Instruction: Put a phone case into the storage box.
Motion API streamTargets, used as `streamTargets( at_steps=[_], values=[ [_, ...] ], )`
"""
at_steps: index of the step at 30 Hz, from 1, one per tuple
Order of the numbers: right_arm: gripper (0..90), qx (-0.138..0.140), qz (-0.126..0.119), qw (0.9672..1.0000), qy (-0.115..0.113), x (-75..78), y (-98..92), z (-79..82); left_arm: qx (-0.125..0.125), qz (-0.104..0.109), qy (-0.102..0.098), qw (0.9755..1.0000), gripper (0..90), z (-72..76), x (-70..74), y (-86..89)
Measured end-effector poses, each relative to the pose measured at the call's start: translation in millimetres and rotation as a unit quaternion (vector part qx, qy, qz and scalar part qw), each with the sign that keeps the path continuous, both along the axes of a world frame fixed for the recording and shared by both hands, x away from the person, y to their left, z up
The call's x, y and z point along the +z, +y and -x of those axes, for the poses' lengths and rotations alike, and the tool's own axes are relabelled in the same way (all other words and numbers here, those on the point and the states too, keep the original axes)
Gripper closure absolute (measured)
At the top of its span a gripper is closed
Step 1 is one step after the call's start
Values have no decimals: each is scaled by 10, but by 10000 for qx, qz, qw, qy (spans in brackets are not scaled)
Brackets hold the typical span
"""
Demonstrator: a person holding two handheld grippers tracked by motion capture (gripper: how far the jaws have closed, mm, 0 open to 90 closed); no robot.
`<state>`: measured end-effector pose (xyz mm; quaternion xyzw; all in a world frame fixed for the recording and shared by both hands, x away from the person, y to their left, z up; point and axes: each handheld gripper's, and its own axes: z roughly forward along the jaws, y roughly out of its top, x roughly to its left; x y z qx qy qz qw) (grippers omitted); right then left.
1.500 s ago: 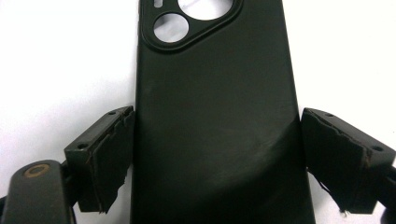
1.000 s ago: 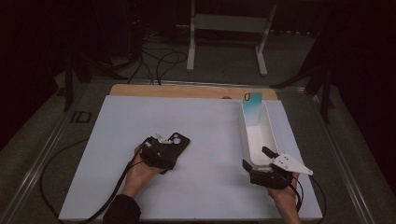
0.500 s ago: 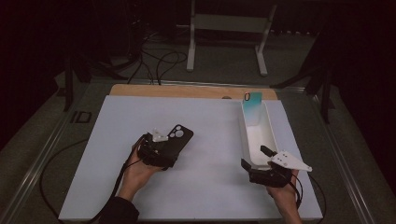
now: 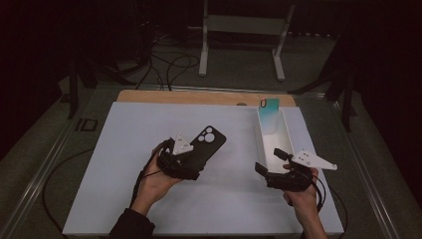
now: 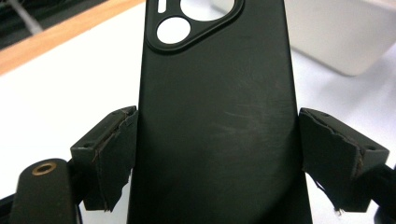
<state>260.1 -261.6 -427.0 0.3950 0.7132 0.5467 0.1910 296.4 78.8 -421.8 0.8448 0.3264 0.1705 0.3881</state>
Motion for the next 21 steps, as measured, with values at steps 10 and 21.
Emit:
streamTargets(
  at_steps=[10,21],
  values=[
    [124,413,-123,9989,208,251,299,-136,-419,177,-227,9987,158,101,115,-212],
    [293,768,-259,9951,559,311,580,-222,-754,308,-459,9956,157,208,195,-349]
  ],
)
